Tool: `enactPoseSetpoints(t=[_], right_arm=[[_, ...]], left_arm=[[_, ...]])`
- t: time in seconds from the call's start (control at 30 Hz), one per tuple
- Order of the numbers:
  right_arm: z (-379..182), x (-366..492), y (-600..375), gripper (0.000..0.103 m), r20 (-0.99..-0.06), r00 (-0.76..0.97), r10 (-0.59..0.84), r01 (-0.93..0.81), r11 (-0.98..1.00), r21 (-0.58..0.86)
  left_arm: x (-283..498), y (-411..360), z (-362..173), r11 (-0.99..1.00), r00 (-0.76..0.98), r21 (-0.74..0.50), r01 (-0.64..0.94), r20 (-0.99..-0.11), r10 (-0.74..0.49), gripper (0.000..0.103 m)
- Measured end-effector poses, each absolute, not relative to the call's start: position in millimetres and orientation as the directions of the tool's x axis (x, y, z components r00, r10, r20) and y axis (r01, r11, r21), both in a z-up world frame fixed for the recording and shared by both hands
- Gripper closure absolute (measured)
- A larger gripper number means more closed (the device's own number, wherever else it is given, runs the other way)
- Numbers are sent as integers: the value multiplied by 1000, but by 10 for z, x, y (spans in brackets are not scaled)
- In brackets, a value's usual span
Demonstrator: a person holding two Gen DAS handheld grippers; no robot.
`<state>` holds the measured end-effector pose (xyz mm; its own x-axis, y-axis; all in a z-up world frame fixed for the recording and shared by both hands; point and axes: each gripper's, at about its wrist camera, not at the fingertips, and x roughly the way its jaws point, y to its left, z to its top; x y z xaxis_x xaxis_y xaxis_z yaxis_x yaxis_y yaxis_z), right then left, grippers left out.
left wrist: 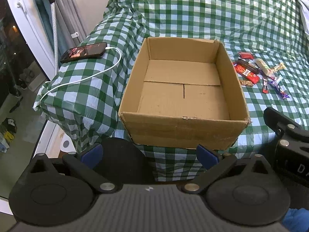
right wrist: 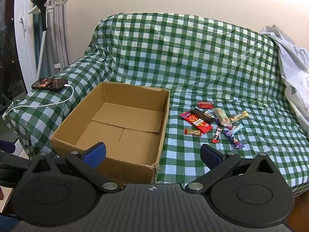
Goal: Organize snacks
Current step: 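Move both tools toward the snack pile beside the cardboard box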
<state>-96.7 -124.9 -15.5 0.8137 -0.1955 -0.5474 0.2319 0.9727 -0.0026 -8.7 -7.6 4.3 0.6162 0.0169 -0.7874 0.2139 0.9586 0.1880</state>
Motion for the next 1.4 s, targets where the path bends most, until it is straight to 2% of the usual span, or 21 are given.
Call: enactPoseSetpoints(t=[0.13,0.3,0.37,0.43,0.63,0.67,0.93,1.17,1.4], right_arm=[[-141,-950,-1295,0,-544,818,-187,236,972,20],[-197,-992,-1305,0,-490,852,-185,230,973,33],[-196,-975,-1287,0,-500,842,-200,236,972,9],[-220,-973,-1307,0,-555,802,-221,242,970,-37],[-262,-943,-1313,0,-520,815,-255,254,964,-74],[-211,-927,-1285,0,-481,827,-290,263,957,-125],[-320,-873,-1256,0,-521,824,-222,250,968,-17],[-293,-892,-1350,0,-447,866,-226,250,968,-4],[-312,-880,-1346,0,-458,860,-223,250,968,-3]], left_arm=[[-94,-87,33,956,637,193,220,-771,9,0],[-101,-90,22,958,663,180,225,-748,-15,0],[-106,-98,14,959,675,173,223,-737,-24,0],[-99,-98,5,958,670,176,226,-742,-22,0],[-87,-122,-21,956,661,185,229,-750,-13,0],[-85,-122,-25,956,660,184,230,-751,-14,0],[-53,-138,-63,952,646,195,235,-763,-3,0],[-48,-158,-86,951,640,199,237,-768,1,0],[-34,-176,-110,947,634,213,240,-773,13,0]])
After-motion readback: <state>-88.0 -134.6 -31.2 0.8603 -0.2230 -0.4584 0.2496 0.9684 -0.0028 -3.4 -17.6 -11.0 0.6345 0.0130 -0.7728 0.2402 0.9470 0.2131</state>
